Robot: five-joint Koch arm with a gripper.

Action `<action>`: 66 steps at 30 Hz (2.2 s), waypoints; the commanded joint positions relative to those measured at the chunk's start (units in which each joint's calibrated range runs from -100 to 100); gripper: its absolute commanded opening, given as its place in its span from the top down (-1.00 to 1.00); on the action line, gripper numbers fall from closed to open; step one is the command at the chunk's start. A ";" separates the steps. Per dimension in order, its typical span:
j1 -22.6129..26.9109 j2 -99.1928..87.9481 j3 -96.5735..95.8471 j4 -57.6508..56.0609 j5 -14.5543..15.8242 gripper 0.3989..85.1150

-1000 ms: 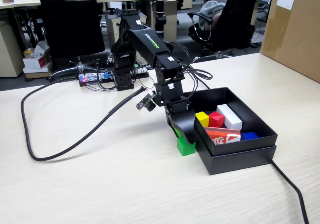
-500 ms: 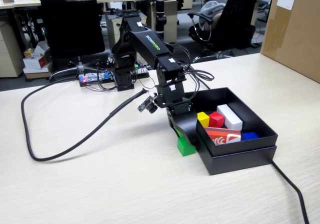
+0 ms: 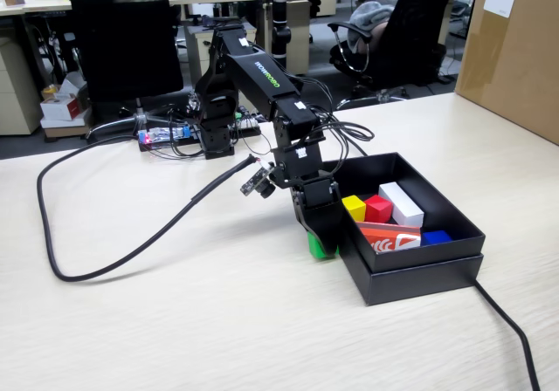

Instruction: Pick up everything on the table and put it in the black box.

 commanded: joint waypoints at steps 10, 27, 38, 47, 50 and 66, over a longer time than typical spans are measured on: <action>0.54 -29.80 2.23 -11.55 0.44 1.00; 12.41 -15.22 14.74 -14.40 -5.86 0.80; 12.06 -13.39 10.39 -14.23 -5.62 0.34; 10.60 -22.80 9.84 -14.23 -5.67 -0.05; 8.79 -31.40 9.48 -14.23 -5.71 -0.08; -3.08 -66.86 -33.58 8.84 -8.64 -0.09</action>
